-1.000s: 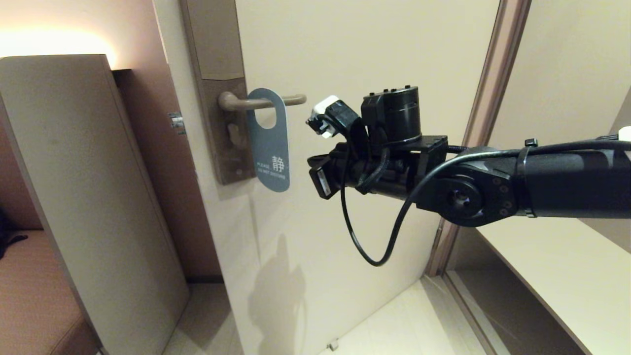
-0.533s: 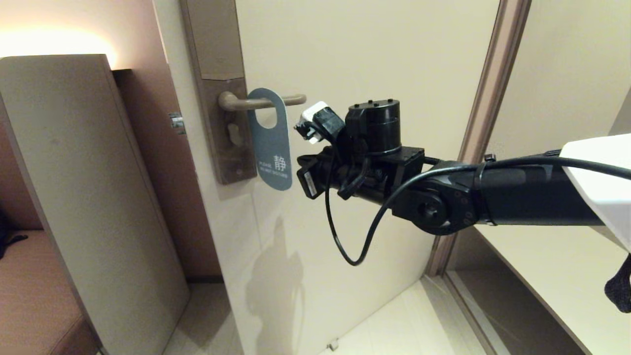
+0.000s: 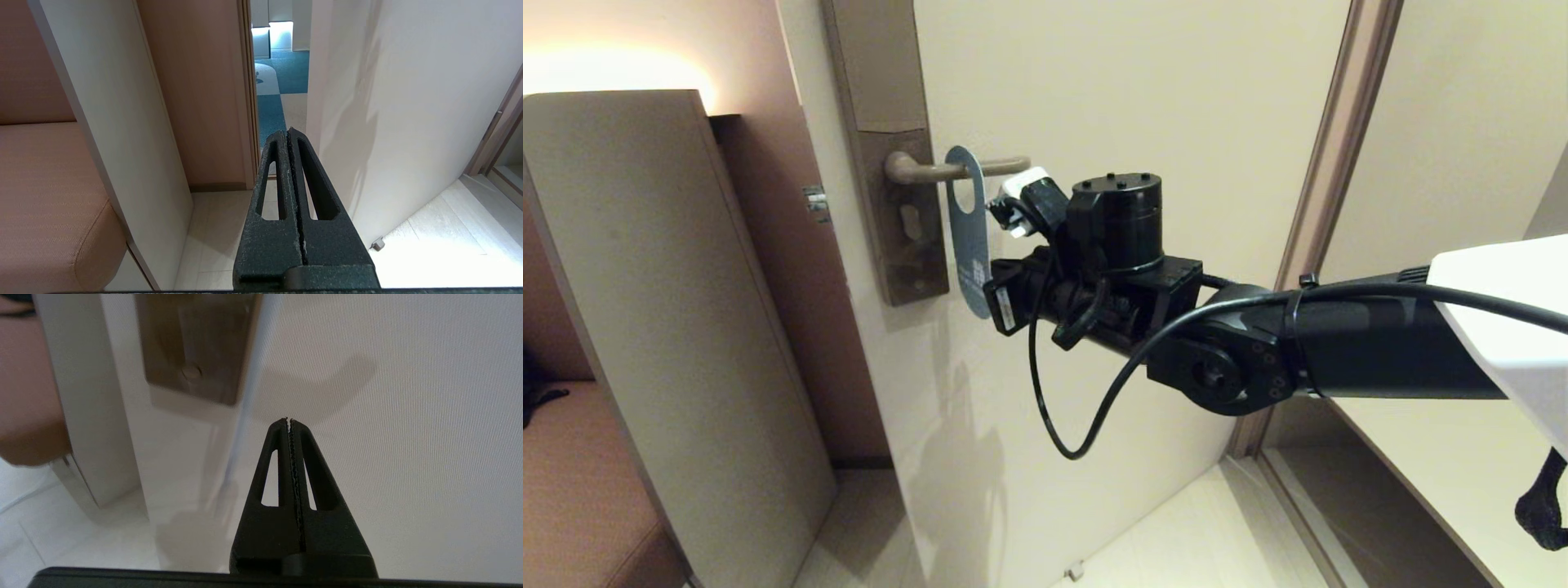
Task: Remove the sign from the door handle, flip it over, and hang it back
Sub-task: Hang the sign back with the other side facing out
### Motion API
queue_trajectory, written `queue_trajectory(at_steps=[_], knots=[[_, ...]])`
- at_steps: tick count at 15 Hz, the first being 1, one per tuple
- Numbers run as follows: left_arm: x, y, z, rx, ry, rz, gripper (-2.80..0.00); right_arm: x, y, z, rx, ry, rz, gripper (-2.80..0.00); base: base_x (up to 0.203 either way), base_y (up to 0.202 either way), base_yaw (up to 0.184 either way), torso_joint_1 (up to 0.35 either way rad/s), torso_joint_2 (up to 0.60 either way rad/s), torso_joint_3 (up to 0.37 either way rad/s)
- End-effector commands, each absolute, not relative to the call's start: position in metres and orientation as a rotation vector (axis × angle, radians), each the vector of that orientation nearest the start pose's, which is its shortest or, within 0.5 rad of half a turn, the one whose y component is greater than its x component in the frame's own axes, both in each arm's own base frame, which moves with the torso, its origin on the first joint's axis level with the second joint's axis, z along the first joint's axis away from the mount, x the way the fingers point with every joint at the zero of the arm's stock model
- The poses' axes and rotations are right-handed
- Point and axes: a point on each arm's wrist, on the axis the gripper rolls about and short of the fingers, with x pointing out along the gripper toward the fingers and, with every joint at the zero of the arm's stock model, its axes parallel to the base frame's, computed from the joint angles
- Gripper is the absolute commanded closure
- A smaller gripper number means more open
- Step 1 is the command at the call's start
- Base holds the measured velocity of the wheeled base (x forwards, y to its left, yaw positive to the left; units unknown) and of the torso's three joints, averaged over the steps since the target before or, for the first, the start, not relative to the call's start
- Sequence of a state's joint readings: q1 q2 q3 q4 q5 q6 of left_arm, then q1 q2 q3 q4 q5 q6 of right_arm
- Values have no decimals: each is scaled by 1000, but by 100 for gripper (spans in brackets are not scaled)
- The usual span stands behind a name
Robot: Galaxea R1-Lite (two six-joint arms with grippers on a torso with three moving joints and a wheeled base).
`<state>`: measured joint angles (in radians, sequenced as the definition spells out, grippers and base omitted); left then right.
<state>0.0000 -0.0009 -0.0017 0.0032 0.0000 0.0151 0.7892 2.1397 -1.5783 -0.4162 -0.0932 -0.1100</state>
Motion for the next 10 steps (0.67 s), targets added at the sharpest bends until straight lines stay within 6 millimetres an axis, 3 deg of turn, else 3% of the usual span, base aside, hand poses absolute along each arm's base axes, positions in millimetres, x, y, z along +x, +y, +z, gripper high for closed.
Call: queue_trajectory(at_steps=[1,6,8,10], knots=[[-23,0,76,15,2,0,0,311,322,216,-161,76,719,0,0,0,0,0,0,0],[-23,0,76,15,2,0,0,291,334,232,-143,35,768,0,0,0,0,0,0,0],[-23,0,76,15,2,0,0,281,347,239,-121,-10,802,0,0,0,0,0,0,0],[-23,0,76,15,2,0,0,277,366,234,-101,-51,821,0,0,0,0,0,0,0]])
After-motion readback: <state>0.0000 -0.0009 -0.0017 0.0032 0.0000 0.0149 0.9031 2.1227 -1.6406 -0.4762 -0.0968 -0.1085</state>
